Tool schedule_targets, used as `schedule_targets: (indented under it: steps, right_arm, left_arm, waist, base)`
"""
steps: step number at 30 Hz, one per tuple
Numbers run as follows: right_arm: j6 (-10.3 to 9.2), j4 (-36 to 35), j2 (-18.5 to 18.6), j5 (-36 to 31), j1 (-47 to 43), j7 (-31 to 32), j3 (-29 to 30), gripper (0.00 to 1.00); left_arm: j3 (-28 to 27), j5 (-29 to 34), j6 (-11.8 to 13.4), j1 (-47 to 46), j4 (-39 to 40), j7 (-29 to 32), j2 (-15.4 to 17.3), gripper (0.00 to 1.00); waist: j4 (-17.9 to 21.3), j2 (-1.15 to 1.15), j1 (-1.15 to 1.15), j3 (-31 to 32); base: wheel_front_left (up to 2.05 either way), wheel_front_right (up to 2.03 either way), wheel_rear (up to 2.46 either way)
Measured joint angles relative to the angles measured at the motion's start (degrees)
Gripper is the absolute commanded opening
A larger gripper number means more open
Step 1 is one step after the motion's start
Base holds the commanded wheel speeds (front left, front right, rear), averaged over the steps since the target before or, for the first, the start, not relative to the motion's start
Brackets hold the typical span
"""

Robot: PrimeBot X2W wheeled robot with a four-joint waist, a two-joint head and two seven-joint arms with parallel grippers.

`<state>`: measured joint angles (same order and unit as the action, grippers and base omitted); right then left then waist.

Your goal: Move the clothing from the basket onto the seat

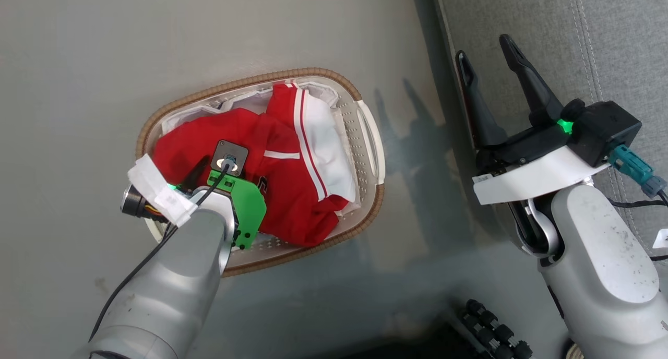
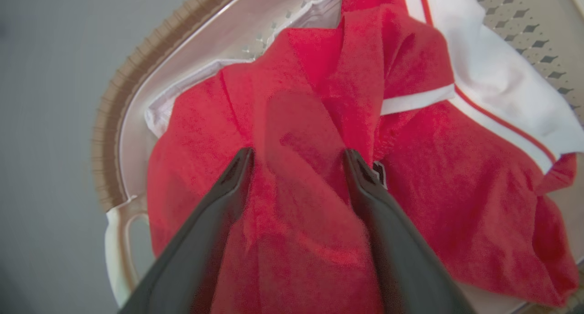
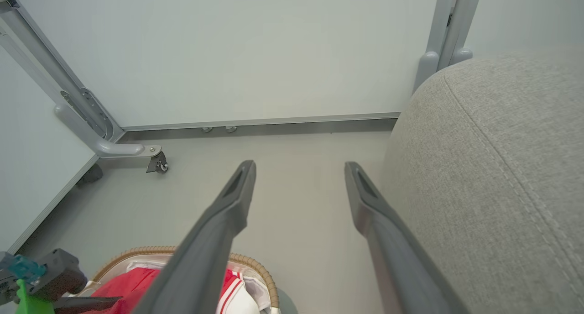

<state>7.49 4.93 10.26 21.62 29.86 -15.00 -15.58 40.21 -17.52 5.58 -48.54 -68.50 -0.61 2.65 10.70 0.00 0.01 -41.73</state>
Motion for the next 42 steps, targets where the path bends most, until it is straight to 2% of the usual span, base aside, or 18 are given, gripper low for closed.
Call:
schedule_targets:
  steps: [4, 7, 9, 10, 14, 21, 27, 33, 42]
  right_arm:
    - [0.00, -0.1, -0.5, 0.0, 0.2, 0.0, -0.1, 1.00]
    - [0.00, -0.3, -1.0, 0.0, 0.6, 0.0, 0.0, 1.00]
    - [0.00, -0.3, -1.2, 0.0, 0.8, 0.0, 0.0, 1.00]
    - [0.00, -0.3, -1.4, 0.0, 0.8, 0.0, 0.0, 1.00]
    - [0.00, -0.1, -1.8, 0.0, 1.0, 0.0, -0.2, 1.00]
    - [0.00, 1.0, -1.9, 0.5, 0.6, 0.0, -0.3, 1.00]
    - [0.00, 1.7, -2.0, 0.6, -0.9, 0.0, -0.7, 1.00]
    - [0.00, 2.9, -1.7, 0.6, -3.9, 0.0, -1.3, 1.00]
    - [0.00, 4.1, -0.8, 0.6, -9.1, 0.0, -2.5, 1.00]
  left_arm:
    - [2.7, 1.5, 2.0, -1.9, -2.4, 2.7, 0.0, 1.00]
    - [4.7, 3.2, 1.9, -3.8, -3.7, 4.5, 0.0, 1.00]
    - [5.4, 3.5, 1.1, -4.2, -4.0, 4.6, 0.1, 0.24]
    - [5.5, 3.5, 0.4, -4.3, -4.1, 4.4, 0.1, 0.00]
    - [5.7, 3.1, -2.2, -4.3, -4.2, 0.5, 0.4, 0.00]
    - [4.3, 0.5, -3.6, -2.1, -4.0, -11.2, 0.4, 0.00]
    - [3.4, -0.7, -5.2, 1.2, -1.5, -14.2, 0.4, 0.00]
    - [0.0, -0.9, -5.3, 7.4, 11.9, -14.4, 1.4, 0.00]
    - [-6.0, 1.7, -6.4, 17.2, 25.1, -14.4, 2.3, 0.00]
  waist:
    - [1.2, 0.00, 0.00, -1.7]
    - [2.2, 0.00, 0.00, -3.4]
    - [2.6, 0.00, 0.00, -4.1]
    - [2.8, 0.00, 0.01, -4.3]
    - [3.5, 0.00, 0.00, -4.5]
    - [3.2, 0.00, 0.00, -2.2]
    - [2.5, 0.00, 0.00, 1.6]
    - [1.4, 0.00, 0.00, 6.9]
    - [-1.0, 0.00, -0.01, 15.6]
  base:
    - [0.00, 0.00, 0.00]
    - [0.00, 0.00, 0.00]
    - [0.00, 0.00, 0.00]
    - [0.00, 0.00, 0.00]
    - [0.00, 0.00, 0.00]
    - [0.00, 0.00, 0.00]
    - [0.00, 0.00, 0.00]
    - [0.00, 0.00, 0.00]
    - [0.00, 0.00, 0.00]
